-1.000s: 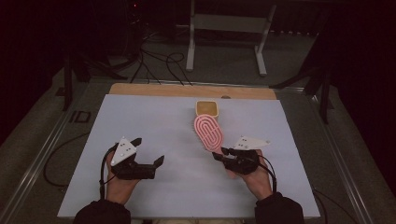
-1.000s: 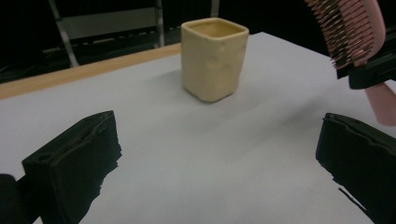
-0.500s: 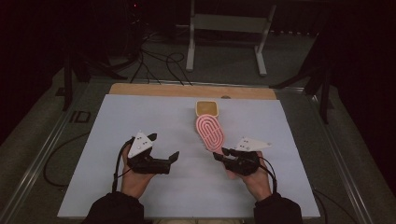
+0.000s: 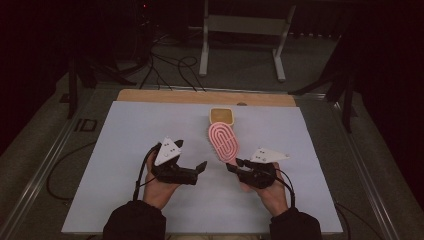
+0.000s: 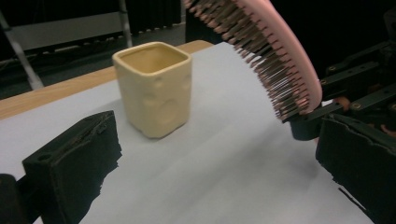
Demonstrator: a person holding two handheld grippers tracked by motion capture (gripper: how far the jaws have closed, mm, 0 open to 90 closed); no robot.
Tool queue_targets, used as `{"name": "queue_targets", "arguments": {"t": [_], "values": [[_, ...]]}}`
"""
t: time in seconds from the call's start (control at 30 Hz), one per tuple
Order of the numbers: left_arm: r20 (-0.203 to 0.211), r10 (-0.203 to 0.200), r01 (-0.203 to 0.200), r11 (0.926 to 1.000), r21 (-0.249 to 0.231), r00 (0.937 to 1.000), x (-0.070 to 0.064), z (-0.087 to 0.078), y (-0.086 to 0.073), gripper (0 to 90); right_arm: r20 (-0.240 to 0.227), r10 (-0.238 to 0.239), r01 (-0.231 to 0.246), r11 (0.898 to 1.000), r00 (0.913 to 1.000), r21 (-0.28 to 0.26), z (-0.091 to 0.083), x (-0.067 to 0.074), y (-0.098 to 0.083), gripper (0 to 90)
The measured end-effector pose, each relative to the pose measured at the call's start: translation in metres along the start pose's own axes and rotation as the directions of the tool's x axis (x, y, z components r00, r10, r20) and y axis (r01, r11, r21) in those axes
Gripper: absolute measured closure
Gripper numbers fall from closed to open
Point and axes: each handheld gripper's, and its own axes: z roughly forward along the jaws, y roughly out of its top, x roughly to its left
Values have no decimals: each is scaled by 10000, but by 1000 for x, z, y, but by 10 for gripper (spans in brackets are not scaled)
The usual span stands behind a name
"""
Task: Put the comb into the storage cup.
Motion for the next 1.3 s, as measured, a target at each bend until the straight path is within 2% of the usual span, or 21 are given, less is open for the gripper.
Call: {"name": "queue_targets", "arguments": {"t": [0.27,0.53,0.77,1.2,1.3], "values": [[346,70,-72,9999,73,9994,-10,14,6,1,24,13,-13,10000,10000,-29,2,0,-1,700],[454,31,-42,9997,245,9990,-21,28,11,7,-37,22,-22,10000,10000,-63,4,3,-1,700],[584,-490,470,9983,351,9971,-24,39,13,49,-166,-3,3,10000,9999,-25,5,5,-2,700],[758,-1043,1034,9945,167,9917,-28,47,18,170,-212,-31,29,10000,9998,-88,6,7,-1,700],[637,-1228,1218,9924,198,9904,-28,49,18,220,-220,-34,32,9999,9998,-96,5,8,-1,700]]}}
